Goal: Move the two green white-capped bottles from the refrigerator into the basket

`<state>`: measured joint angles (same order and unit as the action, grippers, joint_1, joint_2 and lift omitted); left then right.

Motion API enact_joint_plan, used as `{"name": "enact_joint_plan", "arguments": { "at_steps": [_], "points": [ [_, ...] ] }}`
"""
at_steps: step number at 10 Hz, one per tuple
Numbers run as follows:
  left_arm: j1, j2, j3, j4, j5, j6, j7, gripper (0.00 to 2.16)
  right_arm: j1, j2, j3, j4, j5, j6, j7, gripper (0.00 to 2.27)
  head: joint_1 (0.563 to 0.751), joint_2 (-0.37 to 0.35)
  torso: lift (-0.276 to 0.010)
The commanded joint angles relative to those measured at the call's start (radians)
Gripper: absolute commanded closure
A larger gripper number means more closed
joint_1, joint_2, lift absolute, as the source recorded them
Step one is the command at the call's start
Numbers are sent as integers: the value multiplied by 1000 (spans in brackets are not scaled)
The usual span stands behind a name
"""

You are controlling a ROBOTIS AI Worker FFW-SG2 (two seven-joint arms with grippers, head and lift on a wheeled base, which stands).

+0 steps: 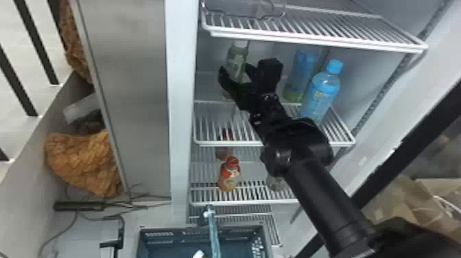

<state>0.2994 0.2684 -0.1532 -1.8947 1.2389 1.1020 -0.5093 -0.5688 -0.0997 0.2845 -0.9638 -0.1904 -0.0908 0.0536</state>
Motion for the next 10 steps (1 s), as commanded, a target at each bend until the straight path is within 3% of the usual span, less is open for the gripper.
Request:
{"name": "enact_joint_plan", "arguments": {
  "at_steps": [1,6,9,10],
  "points": [
    [0,0,2,1,1,0,0,1173,-8,0,9,13,-19,-10,-1,877,695,-198,-4],
    [5,2,0,1,3,0,-2,1173,19,0,19,-22,-47,-39,-4,880,695,-191,-4],
    [10,2,2,1,5,-2,-2,1173,107,-9,25,-162,-37,-34,-3,880,695,-184,-4],
    [15,2,6,1,7,-5,-2,1173,166,-15,-1,-267,-1,39,-3,880,695,-179,-4]
  ]
}}
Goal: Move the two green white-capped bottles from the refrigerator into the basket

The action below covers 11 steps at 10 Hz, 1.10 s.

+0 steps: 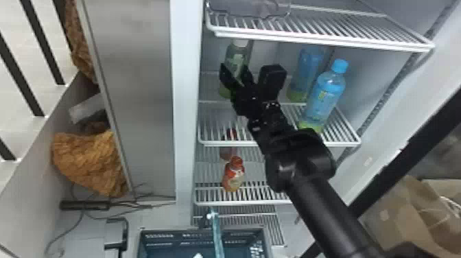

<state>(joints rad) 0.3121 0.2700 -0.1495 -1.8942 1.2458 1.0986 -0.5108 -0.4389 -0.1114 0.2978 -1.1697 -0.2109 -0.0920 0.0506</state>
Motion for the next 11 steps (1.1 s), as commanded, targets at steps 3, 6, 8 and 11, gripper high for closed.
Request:
{"name": "enact_joint_plan", "arguments": {
  "at_steps": [3,6,8,11],
  "points": [
    [9,0,2,1,3,3,0,1173,208,-1,-122,-324,91,158,2,878,695,-194,-4],
    [12,0,2,1,5,3,-2,1173,321,-25,-146,-508,69,229,25,878,695,-231,-4],
    [14,-2,6,-2,5,1,-2,1173,405,-39,-152,-653,41,301,32,878,695,-239,-4],
    [17,-3,10,1,3,-2,-3,1173,527,-47,-188,-842,-18,386,46,878,695,-240,-4]
  ]
}}
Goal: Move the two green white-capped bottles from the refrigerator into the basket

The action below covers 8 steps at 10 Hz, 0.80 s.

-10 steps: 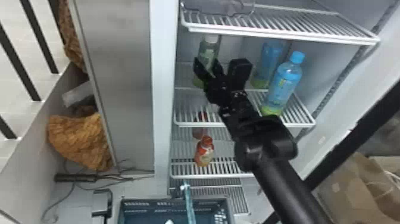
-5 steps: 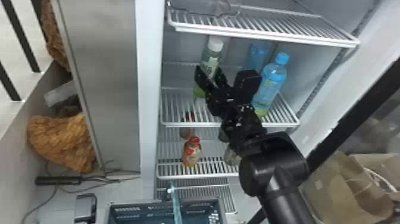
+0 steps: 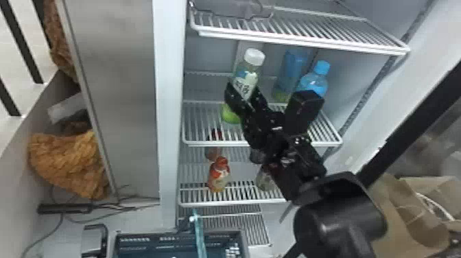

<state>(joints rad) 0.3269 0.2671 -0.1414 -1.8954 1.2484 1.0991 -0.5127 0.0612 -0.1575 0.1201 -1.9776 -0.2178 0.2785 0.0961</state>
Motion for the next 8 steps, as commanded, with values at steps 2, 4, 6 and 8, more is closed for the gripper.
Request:
{"name": "enact_joint_plan", "arguments": {
  "at_steps": [2,4,6,8],
  "points": [
    [2,0,2,2,0,-2,-1,1173,118,-2,-38,-159,-37,72,14,878,695,-249,-4],
    [4,-2,4,-1,0,-2,-1,1173,199,3,-70,-245,-61,97,16,878,695,-264,-4],
    [4,-2,4,-1,0,-5,-4,1173,253,12,-88,-306,-91,126,33,878,695,-279,-4],
    [7,-2,4,2,0,-5,-4,1173,314,12,-92,-365,-115,161,42,878,695,-282,-4]
  ]
}}
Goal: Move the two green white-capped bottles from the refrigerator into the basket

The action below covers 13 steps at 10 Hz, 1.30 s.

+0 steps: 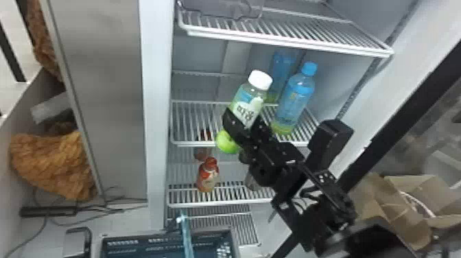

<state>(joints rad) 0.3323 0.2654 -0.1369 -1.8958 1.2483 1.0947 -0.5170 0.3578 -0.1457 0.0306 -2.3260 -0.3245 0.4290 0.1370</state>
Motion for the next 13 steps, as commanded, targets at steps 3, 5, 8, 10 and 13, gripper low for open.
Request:
{"name": "enact_joint_plan", "arguments": {
  "at_steps": [3,5,8,10,13],
  "points": [
    [4,0,3,0,0,-3,-1,1173,109,1,-25,-122,-19,72,13,878,695,-280,-4],
    [4,0,3,0,0,-3,-3,1173,170,-2,-45,-186,-15,118,24,878,695,-286,-4],
    [9,0,5,0,0,-3,-3,1173,258,-2,-68,-274,-13,214,33,878,695,-304,-4],
    [9,0,5,0,0,-3,-5,1173,320,0,-84,-338,-9,285,46,878,695,-313,-4],
    [14,2,11,0,-6,-3,-5,1173,425,1,-126,-451,15,442,67,878,695,-330,-4]
  ]
}}
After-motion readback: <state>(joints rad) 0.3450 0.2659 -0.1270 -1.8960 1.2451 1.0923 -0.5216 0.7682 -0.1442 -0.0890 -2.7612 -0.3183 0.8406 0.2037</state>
